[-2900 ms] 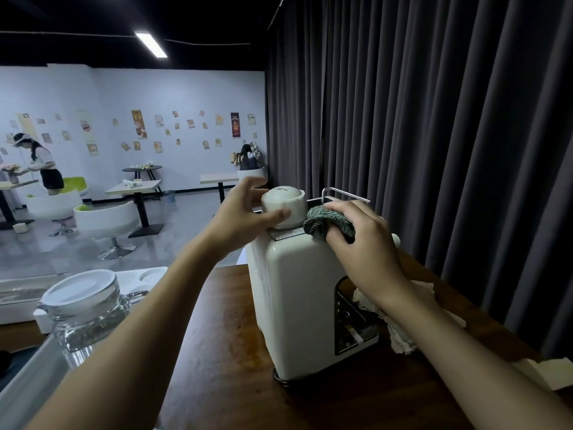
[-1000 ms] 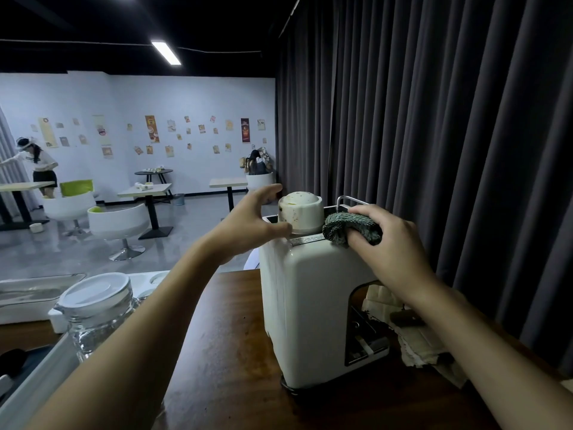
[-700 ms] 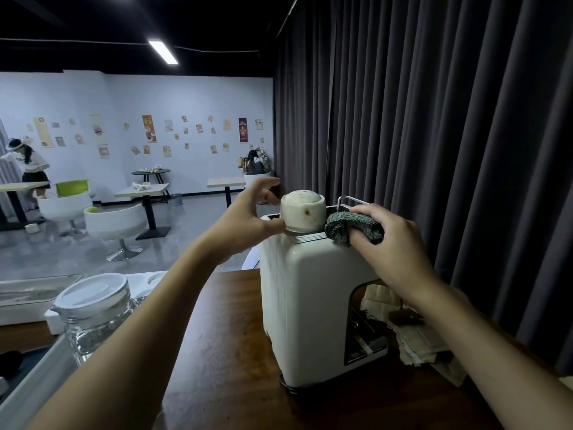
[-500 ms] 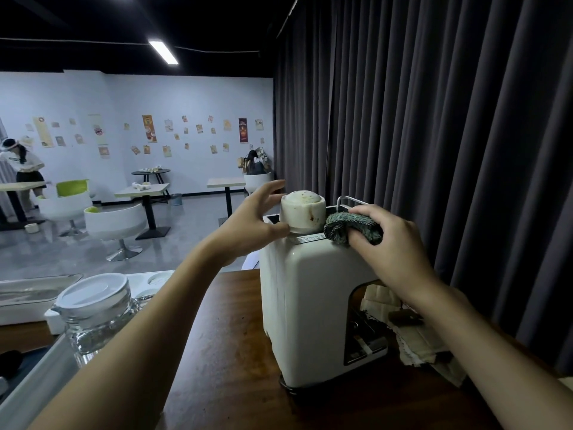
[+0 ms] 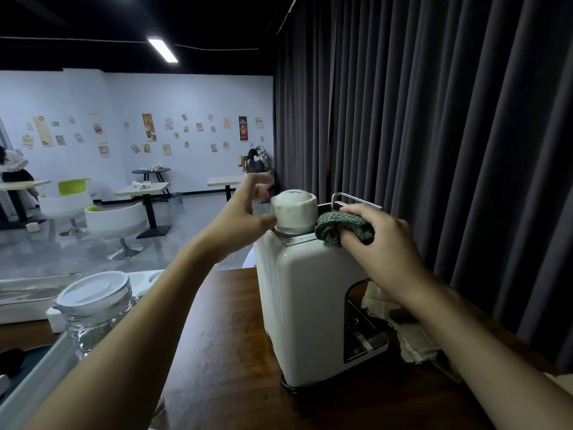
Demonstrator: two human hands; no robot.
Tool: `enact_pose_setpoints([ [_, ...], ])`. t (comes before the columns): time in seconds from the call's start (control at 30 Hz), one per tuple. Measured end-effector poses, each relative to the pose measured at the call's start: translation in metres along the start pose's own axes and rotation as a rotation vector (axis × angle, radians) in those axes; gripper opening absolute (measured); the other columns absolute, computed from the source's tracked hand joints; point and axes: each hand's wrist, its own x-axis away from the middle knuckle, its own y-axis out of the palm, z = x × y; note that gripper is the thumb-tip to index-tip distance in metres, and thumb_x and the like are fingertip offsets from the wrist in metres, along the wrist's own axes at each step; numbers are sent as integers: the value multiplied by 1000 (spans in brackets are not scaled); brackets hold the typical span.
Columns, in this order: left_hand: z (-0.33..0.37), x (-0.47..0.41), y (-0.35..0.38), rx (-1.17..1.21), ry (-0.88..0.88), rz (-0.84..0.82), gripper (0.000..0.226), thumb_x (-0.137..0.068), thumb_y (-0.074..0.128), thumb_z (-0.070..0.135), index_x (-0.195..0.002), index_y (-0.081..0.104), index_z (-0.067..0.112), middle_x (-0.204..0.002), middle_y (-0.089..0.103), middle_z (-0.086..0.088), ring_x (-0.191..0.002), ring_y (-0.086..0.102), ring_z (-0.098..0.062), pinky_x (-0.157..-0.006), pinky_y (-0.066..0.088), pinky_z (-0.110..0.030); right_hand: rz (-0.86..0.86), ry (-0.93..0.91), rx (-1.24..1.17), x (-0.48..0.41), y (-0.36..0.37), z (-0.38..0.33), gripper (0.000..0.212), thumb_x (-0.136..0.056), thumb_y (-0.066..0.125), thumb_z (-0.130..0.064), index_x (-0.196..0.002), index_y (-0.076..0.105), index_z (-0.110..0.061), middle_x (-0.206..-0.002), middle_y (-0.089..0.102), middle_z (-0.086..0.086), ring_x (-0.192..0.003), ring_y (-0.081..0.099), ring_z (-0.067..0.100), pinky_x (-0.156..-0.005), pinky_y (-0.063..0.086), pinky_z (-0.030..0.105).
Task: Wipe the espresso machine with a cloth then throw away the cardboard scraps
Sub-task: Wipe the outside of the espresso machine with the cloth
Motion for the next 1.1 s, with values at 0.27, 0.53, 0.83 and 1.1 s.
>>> enact_pose_setpoints([
  [0.27, 4, 6, 1, -66, 90, 31, 57, -88, 57, -9, -133, 42, 23, -129, 63, 1, -122, 51, -11, -91, 35, -13, 4, -3, 0, 1, 2, 2, 30, -85, 70, -15, -115, 69, -18, -107, 70, -7, -97, 59, 0, -82, 36, -3],
  [0.53, 10, 10, 3, -115, 124, 9, 63, -85, 50, -16, -135, 43, 21, -136, 58, 5, -119, 47, 13, -94, 32, -3, 7, -5, 7, 1, 2, 1, 30, -85, 69, -15, -115, 69, -18, -107, 70, -7, -98, 59, 1, -84, 38, 2],
  [0.83, 9, 12, 6, -20, 114, 25, 64, -82, 45, -22, -133, 43, 16, -137, 58, -2, -128, 49, -3, -102, 36, -16, 6, -1, 15, 2, 1, -1, 33, -85, 69, -14, -118, 68, -16, -113, 70, -3, -104, 62, 9, -93, 47, 23],
  [1.1, 9, 8, 7, -39, 88, -21, 64, -88, 52, -13, -141, 40, 20, -144, 53, -1, -135, 43, -10, -103, 36, -28, 15, 23, -7, 2, 2, 0, 33, -84, 70, -17, -117, 68, -20, -109, 71, -7, -99, 62, 5, -89, 49, 22],
])
